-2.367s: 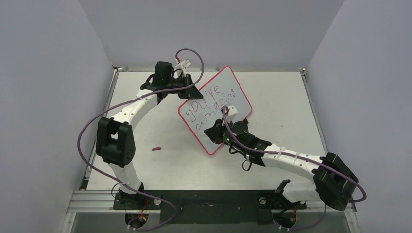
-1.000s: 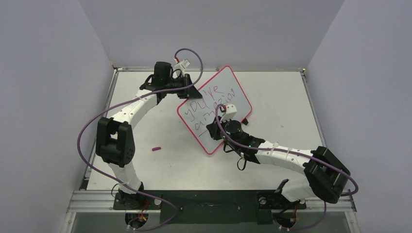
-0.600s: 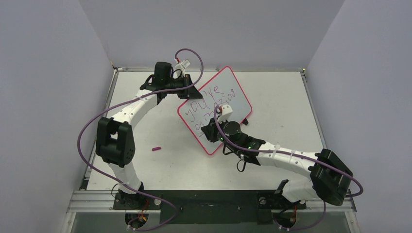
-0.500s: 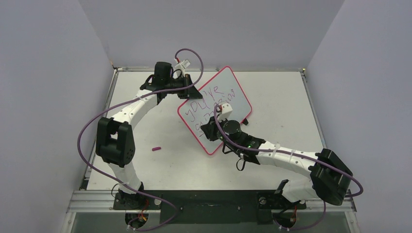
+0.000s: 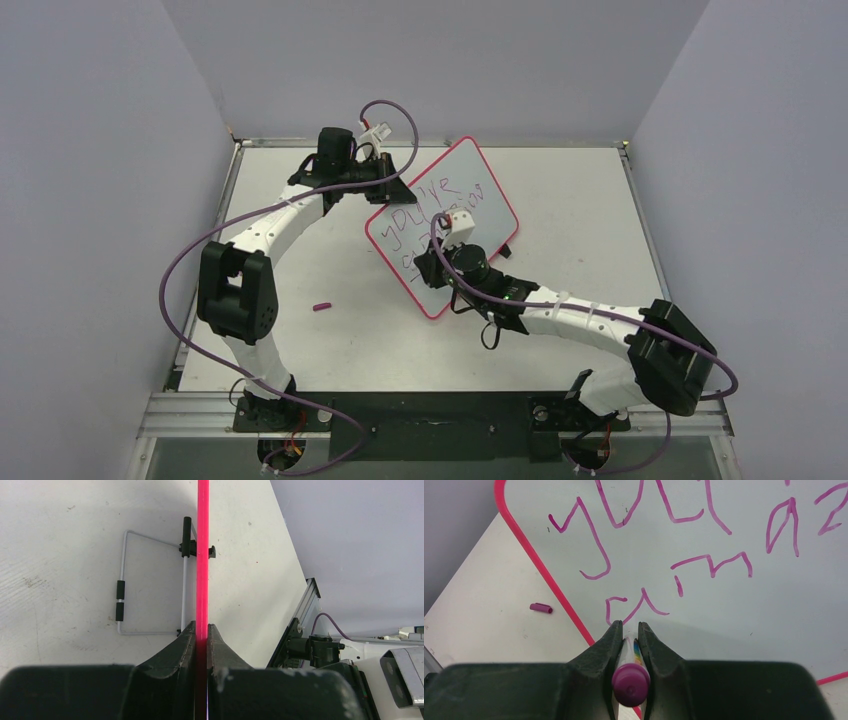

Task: Write a sentence on the whiteboard

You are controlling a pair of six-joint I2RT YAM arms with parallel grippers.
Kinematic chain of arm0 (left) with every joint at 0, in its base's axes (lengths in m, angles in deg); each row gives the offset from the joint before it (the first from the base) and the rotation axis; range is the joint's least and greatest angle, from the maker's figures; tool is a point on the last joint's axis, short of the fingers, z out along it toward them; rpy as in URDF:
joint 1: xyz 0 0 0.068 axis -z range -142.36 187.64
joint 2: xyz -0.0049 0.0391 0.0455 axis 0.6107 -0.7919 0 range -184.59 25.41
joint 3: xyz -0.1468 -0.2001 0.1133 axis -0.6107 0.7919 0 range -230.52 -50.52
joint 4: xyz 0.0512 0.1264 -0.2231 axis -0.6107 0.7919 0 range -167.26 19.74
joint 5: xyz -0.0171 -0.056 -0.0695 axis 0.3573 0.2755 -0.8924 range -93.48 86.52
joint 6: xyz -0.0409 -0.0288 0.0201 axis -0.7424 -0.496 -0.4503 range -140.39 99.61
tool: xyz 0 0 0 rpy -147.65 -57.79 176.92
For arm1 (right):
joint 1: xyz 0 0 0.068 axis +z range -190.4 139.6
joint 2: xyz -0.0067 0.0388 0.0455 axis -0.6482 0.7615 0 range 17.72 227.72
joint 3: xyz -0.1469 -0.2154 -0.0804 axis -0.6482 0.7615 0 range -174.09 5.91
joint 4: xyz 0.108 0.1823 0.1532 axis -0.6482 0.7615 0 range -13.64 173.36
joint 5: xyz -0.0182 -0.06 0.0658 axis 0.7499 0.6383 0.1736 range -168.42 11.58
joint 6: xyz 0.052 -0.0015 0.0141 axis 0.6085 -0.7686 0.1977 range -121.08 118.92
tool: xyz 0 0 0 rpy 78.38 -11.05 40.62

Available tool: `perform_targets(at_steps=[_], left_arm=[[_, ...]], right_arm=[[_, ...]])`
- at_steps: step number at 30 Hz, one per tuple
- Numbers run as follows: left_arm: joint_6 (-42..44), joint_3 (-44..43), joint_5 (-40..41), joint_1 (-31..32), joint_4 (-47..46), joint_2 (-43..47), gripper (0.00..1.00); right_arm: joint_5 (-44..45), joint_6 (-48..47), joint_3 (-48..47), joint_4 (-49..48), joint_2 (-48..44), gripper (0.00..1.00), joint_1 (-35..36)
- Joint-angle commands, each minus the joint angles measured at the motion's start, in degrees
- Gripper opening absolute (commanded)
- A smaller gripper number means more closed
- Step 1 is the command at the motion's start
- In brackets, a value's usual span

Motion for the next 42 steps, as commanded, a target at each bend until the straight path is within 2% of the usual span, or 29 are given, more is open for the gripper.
perform_targets(at_steps=[1,22,30,42], left_arm=[[-1.13,-0.7,-3.04,0.2,-3.87,4.76,0.0],[-1.23,-0.52,-2.96,0.2,-3.93,5.14,0.0],[-1.19,-0.45,-2.96,0.21,-3.87,5.18,0.0],[-1.13,-0.35,-2.93,0.2,-3.86,5.27,0.0]], right_arm=[[1.77,0.72,1.18,-1.52,-0.14,0.0,0.38],[5.4,2.52,9.87,0.83,-3.4,0.0,2.39],[10.56,1.64,6.04,4.16,-3.03,0.0,2.3],[11.71,-0.81,0.01,5.98,-1.65,0.0,1.9]])
